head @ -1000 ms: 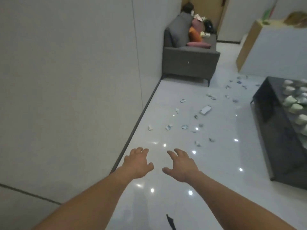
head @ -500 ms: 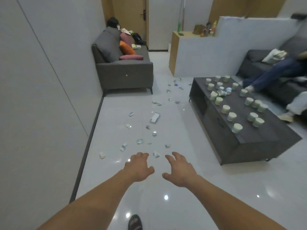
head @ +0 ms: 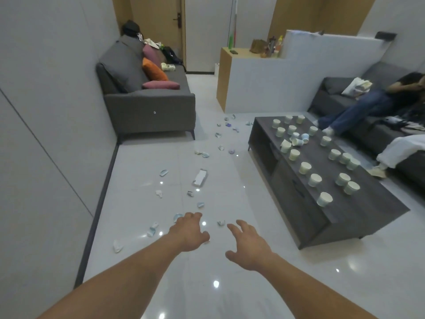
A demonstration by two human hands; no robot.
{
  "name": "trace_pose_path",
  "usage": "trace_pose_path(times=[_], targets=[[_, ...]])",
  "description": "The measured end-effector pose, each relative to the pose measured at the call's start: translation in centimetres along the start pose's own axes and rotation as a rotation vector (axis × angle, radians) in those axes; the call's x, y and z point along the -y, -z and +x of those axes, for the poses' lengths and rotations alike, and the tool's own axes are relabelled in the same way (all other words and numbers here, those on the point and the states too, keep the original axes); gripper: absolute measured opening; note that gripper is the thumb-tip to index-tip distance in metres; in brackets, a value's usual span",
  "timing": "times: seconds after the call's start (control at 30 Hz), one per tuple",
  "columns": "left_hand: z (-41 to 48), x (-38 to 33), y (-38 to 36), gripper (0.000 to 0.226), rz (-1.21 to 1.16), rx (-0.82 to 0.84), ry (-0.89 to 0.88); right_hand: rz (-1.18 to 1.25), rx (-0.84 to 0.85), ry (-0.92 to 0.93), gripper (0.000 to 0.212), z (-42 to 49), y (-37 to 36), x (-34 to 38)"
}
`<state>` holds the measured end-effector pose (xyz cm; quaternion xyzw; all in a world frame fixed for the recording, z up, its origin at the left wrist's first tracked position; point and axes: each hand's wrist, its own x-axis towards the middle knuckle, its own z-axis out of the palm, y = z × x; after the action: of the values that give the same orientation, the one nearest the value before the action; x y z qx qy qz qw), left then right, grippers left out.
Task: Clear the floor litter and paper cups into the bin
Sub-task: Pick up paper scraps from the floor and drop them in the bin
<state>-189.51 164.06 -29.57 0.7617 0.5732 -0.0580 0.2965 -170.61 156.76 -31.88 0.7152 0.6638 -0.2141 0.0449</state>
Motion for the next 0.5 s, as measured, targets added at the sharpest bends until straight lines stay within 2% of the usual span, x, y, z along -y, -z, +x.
trace_pose_path(times=[0.5], targets=[[17.3,-4.1,4.7,0.074,-0.113,-0.005,0.203,-0.022,0.085,0.163,0.084,20.5,7.9,-7.9]])
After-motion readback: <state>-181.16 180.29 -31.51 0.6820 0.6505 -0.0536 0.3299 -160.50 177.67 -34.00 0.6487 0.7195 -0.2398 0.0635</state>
